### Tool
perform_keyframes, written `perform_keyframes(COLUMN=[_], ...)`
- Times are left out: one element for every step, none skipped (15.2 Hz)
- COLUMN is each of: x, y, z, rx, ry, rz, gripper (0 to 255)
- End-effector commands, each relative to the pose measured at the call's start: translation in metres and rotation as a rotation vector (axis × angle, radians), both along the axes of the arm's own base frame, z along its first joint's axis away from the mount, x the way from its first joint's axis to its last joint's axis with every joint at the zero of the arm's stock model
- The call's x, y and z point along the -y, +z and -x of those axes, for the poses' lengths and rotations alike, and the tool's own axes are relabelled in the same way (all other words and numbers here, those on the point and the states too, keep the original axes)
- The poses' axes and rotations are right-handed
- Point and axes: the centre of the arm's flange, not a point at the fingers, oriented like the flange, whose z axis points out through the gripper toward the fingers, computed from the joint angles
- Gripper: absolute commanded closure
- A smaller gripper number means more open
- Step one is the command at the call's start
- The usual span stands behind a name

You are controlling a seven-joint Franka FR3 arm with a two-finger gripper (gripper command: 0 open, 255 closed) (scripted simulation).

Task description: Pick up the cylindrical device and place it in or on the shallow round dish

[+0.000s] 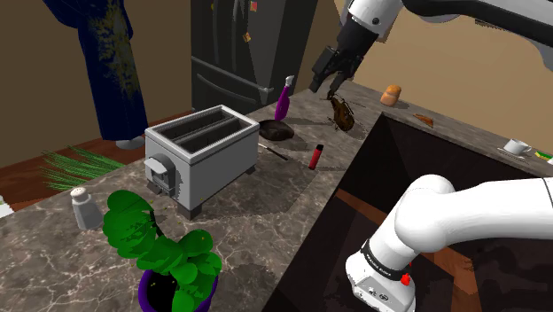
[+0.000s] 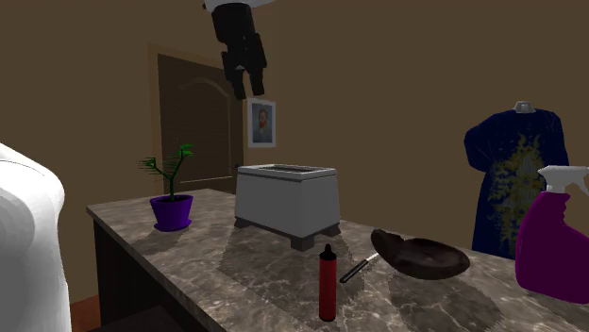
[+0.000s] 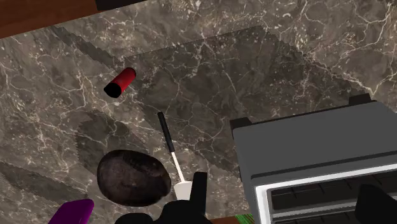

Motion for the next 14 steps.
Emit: perform_keyframes(x=[0.0, 0.008, 0.016, 0.024, 0.032, 0.04, 0.048, 0.055, 0.063, 0.071, 0.079, 0.087, 0.095, 0.103], y=[0.0, -0.01, -0.02, -0.03, -0.04, -0.05, -0.06, -0.07, -0.08, -0.09, -0.1, -0.11, -0.12, -0.13], z=[0.0, -0.003, -0.007, -0.01, -0.013, -0.017, -0.02, -0.023, -0.026, -0.029, -0.032, -0.035, -0.038, -0.041], rx=[0.0, -0.011, -0.021, -0.032, -0.043, -0.054, -0.064, -0.075, -0.086, -0.096, -0.107, -0.118, -0.129, -0.139], ry=[0.0, 0.008, 0.016, 0.023, 0.031, 0.039, 0.047, 0.055, 0.062, 0.07, 0.078, 0.086, 0.093, 0.101], rz=[0.0, 0.003, 0.005, 0.008, 0.01, 0.013, 0.016, 0.018, 0.021, 0.023, 0.026, 0.029, 0.031, 0.034], gripper=[0, 0, 0, 0, 0, 0, 0, 0, 0, 0, 0, 0, 0, 0])
